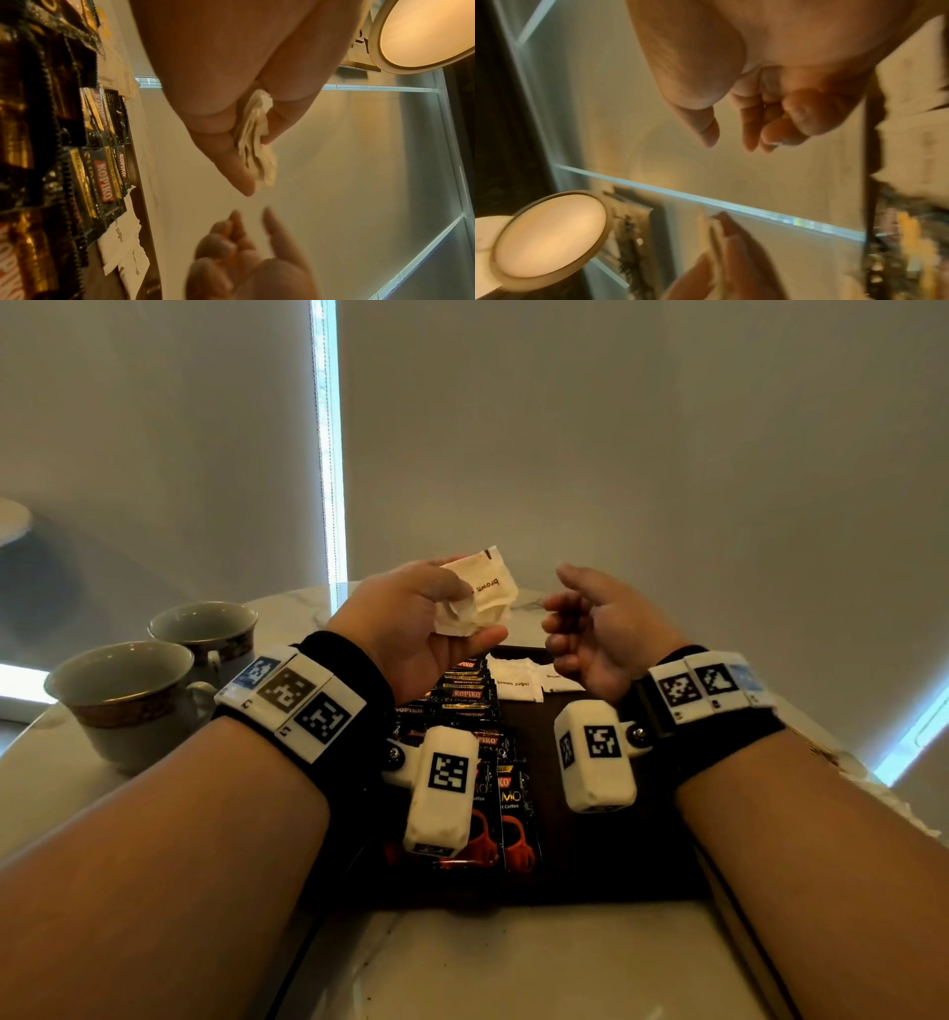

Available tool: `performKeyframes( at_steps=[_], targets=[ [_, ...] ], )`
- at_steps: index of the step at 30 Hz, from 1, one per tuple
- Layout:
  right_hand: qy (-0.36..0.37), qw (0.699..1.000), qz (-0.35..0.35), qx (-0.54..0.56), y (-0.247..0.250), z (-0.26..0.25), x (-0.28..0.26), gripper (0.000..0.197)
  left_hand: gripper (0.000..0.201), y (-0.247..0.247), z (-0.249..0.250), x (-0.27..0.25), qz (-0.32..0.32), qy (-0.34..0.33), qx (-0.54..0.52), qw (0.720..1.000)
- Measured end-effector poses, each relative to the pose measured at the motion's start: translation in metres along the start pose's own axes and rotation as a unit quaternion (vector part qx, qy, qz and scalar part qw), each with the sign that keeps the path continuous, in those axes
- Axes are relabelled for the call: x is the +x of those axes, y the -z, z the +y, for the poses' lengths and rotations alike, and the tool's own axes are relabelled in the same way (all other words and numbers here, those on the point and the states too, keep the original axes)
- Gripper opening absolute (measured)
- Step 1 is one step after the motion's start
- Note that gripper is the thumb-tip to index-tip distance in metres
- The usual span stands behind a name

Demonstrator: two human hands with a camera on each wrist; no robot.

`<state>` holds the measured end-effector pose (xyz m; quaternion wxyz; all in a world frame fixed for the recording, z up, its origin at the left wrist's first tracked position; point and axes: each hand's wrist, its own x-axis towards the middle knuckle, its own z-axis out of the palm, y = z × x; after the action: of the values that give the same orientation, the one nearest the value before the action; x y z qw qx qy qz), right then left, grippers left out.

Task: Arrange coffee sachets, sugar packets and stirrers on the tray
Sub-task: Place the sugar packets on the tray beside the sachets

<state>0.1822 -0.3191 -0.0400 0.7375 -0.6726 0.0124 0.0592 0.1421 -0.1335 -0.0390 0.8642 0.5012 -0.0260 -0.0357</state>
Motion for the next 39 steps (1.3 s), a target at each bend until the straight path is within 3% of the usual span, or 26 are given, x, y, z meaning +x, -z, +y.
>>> performKeyframes(
  at_steps=[3, 5, 11, 15, 19, 24, 30, 36, 39],
  targets=[
    [0.010, 0.994, -0.088, -0.056, -0.009, -0.012, -0.017, 0.045, 0.024, 0.000, -0.001, 0.001, 0.013, -0.012, 0.013, 1.000],
    [0.028, 0.989, -0.108, -0.098, -0.016, -0.008, -0.022, 0.041, 0.024, 0.001, -0.002, 0.002, 0.028, -0.019, 0.023, 0.999],
    [0.086, 0.991, -0.075, -0.069, -0.024, 0.002, -0.020, 0.010, 0.030, 0.001, -0.004, 0.003, 0.038, -0.021, 0.045, 0.998],
    [0.089, 0.994, -0.061, 0.006, -0.025, 0.002, -0.017, 0.007, 0.023, 0.002, -0.003, 0.003, 0.034, -0.001, 0.045, 0.998],
    [0.108, 0.992, -0.011, 0.071, -0.023, 0.003, -0.012, 0.017, 0.020, 0.002, -0.002, 0.005, 0.050, 0.030, 0.023, 0.998],
    [0.119, 0.990, 0.046, 0.062, -0.021, 0.005, -0.008, 0.008, 0.028, 0.003, -0.004, 0.008, 0.052, 0.036, 0.019, 0.998],
    [0.148, 0.988, -0.026, 0.041, -0.025, 0.007, -0.012, 0.009, 0.035, 0.001, -0.008, 0.000, -0.028, 0.041, 0.029, 0.998],
    [0.135, 0.987, -0.075, 0.051, -0.025, 0.007, -0.014, 0.016, 0.015, -0.001, -0.007, 0.001, 0.011, 0.006, 0.060, 0.998],
    [0.125, 0.988, -0.090, 0.010, -0.022, 0.007, -0.014, 0.008, 0.013, 0.000, -0.006, 0.001, 0.011, -0.006, 0.057, 0.998]
  ],
)
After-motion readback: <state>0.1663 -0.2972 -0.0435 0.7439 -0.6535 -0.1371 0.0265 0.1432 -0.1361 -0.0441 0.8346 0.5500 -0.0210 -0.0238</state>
